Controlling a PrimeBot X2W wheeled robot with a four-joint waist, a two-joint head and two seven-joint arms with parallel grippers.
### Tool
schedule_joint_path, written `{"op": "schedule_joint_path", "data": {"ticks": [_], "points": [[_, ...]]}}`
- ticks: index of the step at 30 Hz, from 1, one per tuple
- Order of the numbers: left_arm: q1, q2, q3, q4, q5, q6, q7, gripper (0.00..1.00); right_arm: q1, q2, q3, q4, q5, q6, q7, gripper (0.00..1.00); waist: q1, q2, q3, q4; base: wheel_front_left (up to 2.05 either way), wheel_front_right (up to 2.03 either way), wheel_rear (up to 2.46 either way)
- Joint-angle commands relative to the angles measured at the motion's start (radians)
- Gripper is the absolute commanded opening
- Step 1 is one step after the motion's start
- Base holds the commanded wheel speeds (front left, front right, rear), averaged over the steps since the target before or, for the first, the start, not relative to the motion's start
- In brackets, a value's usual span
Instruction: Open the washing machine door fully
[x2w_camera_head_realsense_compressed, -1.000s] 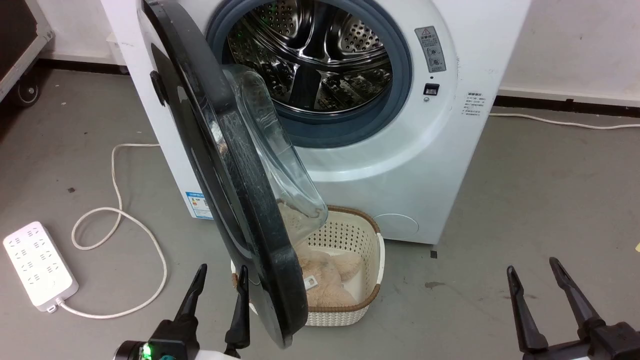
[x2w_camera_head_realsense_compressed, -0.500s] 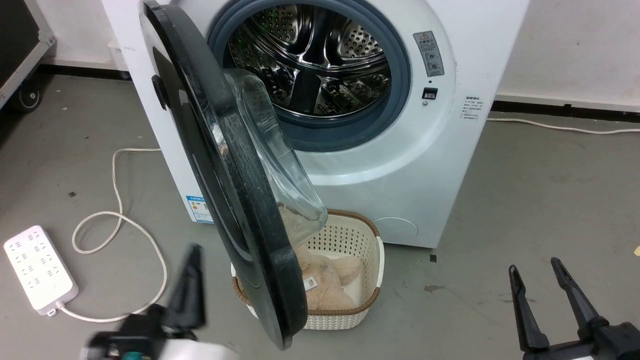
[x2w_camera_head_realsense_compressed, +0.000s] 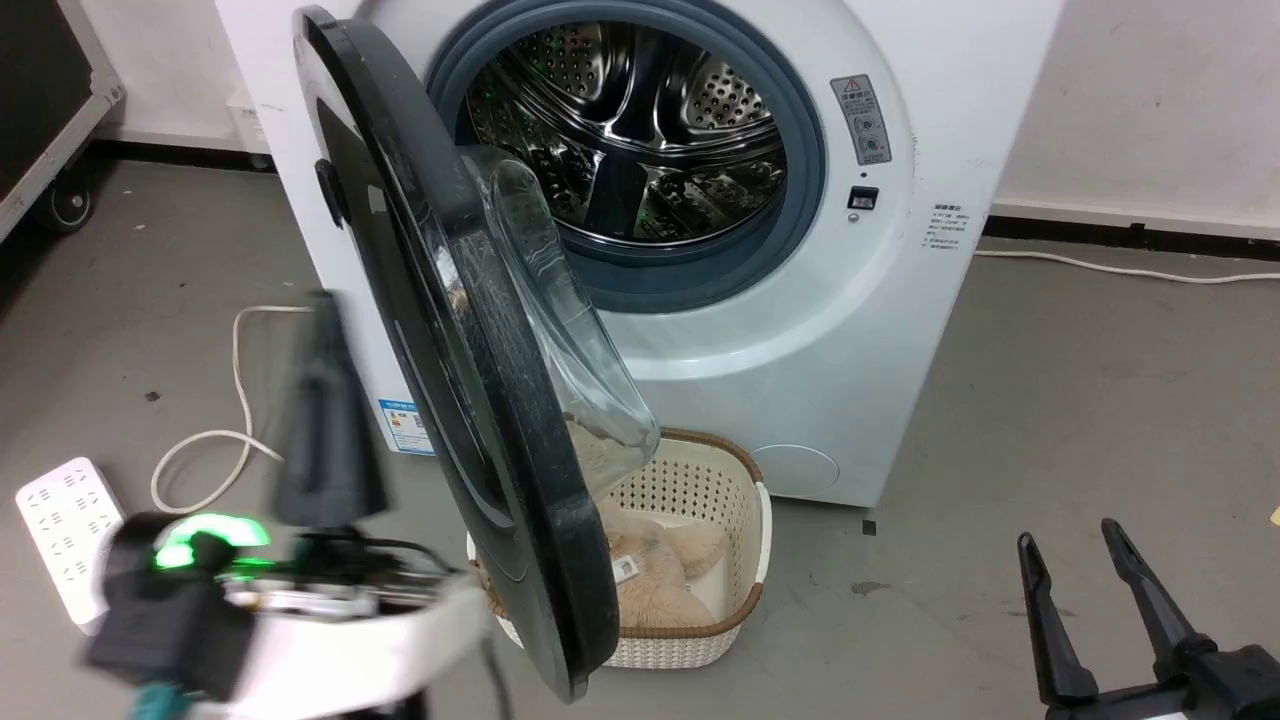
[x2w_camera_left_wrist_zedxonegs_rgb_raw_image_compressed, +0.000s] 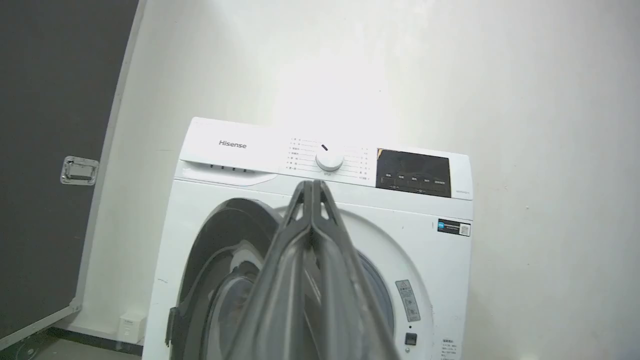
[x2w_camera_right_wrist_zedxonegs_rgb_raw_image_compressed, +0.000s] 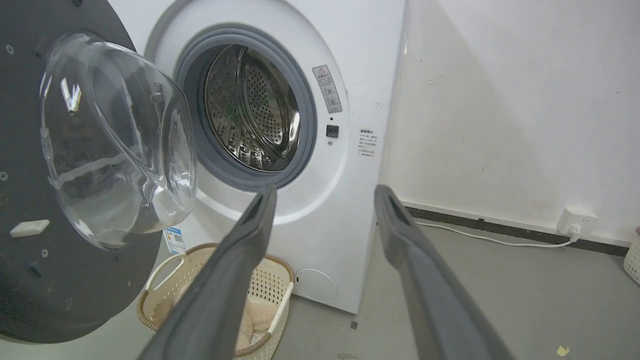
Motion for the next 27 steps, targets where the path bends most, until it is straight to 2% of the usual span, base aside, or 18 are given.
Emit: {"op": "schedule_joint_path", "data": {"ticks": [1,7,14,16,19,20,21,22,27], "points": [[-0.009,0.001,-0.041,-0.01,0.017,0.002,0.034,0.0,-0.014,0.005,0.003,0.006,0.01,0.001,-0.004,1.0,0.0,0.0,-0.001,-0.004,0.0,0.0,0.0],[0.029,0.001,-0.2,0.025,0.077,0.006,0.116,0.0,-0.016,0.005,0.0,0.009,0.017,0.001,-0.004,1.0,0.0,0.0,0.002,-0.012,0.0,0.0,0.0],[0.072,0.001,-0.334,0.141,0.061,0.006,0.134,0.0,-0.02,0.005,-0.004,0.017,0.022,0.001,-0.004,1.0,0.0,0.0,0.01,-0.016,0.0,0.0,0.0],[0.078,0.001,-0.386,0.216,0.044,0.007,0.155,0.0,-0.022,0.005,-0.001,0.021,0.022,0.001,-0.004,1.0,0.0,0.0,0.015,-0.018,0.0,0.0,0.0],[0.081,0.001,-0.396,0.272,0.033,0.025,0.17,0.0,-0.025,0.005,0.003,0.022,0.023,0.001,-0.004,1.0,0.0,0.0,0.019,-0.02,0.0,0.0,0.0],[0.08,0.001,-0.388,0.326,0.022,0.051,0.182,0.0,-0.026,0.005,0.005,0.022,0.024,0.001,-0.004,1.0,0.0,0.0,0.023,-0.021,0.0,0.0,0.0],[0.08,0.001,-0.388,0.326,0.022,0.051,0.182,0.0,-0.026,0.005,0.005,0.022,0.024,0.001,-0.004,1.0,0.0,0.0,0.023,-0.021,0.0,0.0,0.0],[0.073,0.001,-0.37,0.393,0.01,0.074,0.19,0.0,-0.026,0.005,0.008,0.024,0.025,0.001,-0.004,1.0,0.0,0.0,0.031,-0.019,0.0,0.0,0.0],[0.062,0.005,-0.344,0.452,-0.01,0.083,0.182,0.0,-0.022,0.005,0.011,0.027,0.024,0.001,-0.004,1.0,0.0,0.0,0.035,0.004,0.0,0.0,0.0]]}}
